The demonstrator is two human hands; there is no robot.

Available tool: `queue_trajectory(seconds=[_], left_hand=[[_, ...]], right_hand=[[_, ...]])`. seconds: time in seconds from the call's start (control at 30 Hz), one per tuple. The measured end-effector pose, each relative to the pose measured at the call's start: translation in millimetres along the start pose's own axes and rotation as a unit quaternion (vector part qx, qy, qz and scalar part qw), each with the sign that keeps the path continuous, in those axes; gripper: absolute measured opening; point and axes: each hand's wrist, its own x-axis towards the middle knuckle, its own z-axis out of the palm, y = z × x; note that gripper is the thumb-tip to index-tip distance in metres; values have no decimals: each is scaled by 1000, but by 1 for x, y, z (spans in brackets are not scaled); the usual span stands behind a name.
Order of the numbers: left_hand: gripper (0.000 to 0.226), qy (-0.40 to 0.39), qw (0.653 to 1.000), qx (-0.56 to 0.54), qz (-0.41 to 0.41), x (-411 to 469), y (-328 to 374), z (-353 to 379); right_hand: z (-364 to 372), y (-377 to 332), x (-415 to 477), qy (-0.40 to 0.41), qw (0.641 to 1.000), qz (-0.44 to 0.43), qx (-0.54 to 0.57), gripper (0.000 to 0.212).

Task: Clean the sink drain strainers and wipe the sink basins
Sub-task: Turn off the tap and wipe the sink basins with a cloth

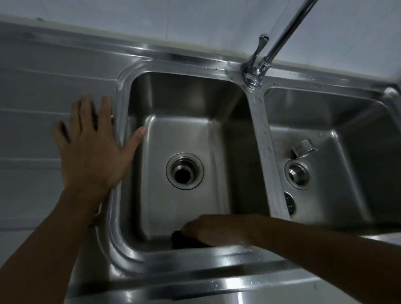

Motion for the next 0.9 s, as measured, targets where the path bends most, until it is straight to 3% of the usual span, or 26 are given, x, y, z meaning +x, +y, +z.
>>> queue_trajectory(seconds=[0.17,0.27,0.33,0.47,0.63,0.9], left_hand=[[91,-39,999,5,7,-16,-3,-3],[88,-48,998,35,5,-51,-4,-4],[86,-59,997,45,0,-86,2,-6],[85,-63,995,78,15,-150,39,-9],[82,-83,994,61,23,-197,155,8],[71,-68,986,61,140,-247,400,67]], right_hand=[[-13,-99,19,217,971,-20,101,28],[13,-95,-2,368,927,-16,73,26],[29,-75,-22,419,908,-18,27,29],[57,-24,-65,400,916,-44,-11,38],[115,56,-133,462,876,-123,-63,40],[194,245,-280,472,878,3,-84,41]])
